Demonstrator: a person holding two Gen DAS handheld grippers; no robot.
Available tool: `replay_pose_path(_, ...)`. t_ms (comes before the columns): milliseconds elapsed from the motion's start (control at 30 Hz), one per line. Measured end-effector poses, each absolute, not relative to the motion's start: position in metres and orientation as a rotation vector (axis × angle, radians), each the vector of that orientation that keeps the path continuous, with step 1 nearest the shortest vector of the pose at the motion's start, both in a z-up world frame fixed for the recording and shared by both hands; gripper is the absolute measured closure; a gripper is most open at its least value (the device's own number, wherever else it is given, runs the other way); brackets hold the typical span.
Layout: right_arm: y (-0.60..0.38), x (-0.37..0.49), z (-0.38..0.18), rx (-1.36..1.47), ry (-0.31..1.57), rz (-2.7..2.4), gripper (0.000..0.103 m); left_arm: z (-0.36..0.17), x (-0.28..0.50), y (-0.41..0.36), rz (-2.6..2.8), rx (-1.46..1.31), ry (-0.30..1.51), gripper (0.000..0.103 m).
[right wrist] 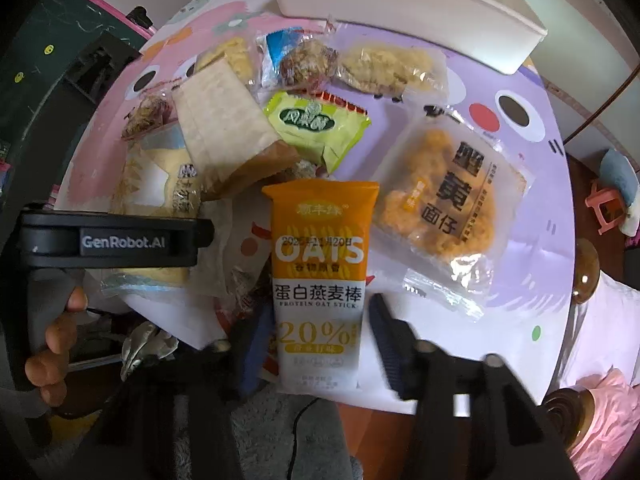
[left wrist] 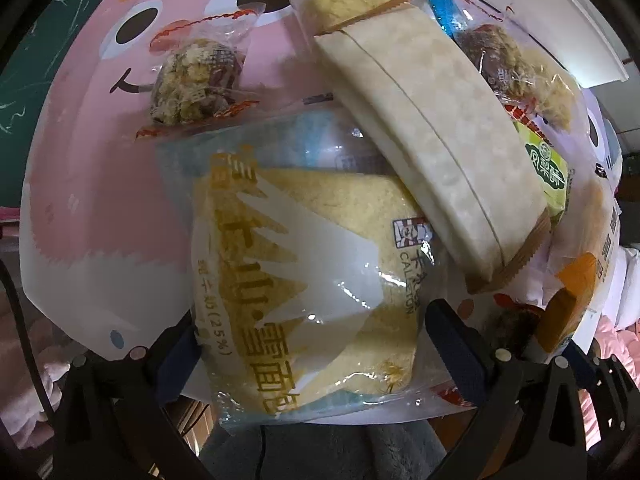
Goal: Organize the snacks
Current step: 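Grasp the blue-white bread bag with the left tool while the right tool grasps the yellow OATS stick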
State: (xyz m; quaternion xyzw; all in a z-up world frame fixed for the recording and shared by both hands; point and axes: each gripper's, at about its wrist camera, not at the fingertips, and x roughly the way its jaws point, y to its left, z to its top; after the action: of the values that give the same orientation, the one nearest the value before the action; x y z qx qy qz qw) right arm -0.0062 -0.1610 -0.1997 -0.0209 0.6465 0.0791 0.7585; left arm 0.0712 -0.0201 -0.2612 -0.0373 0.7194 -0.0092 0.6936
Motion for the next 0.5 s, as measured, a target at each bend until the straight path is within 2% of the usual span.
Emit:
replay_pose_path(67,-0.163,-0.006,-0.201,-0.031,1.412,0.173,0.062,-0.261,0.069,-0.021,-0.022,-0.079,1.598,0.002)
replay_pose_path(133,-0.164,-0.007,-0.201,-0.022,1.405,0.178,0.064,-0.255,0.059,-0.015,-0.030,-0.076,1.581,0.011)
replay_pose_path(200,-0.165,-0.007,-0.199,-0.014,1.393,0.181,0.066,-0.252,0.059,-0.013,-0.053,-0.085,1.574,0.013)
replay_pose_path(500,-0.172,-0.012,-0.170,0.011,1.316,0.223,0.068,-0.229,0.042,-0.004,-0.074,-0.060,1.571,0.018)
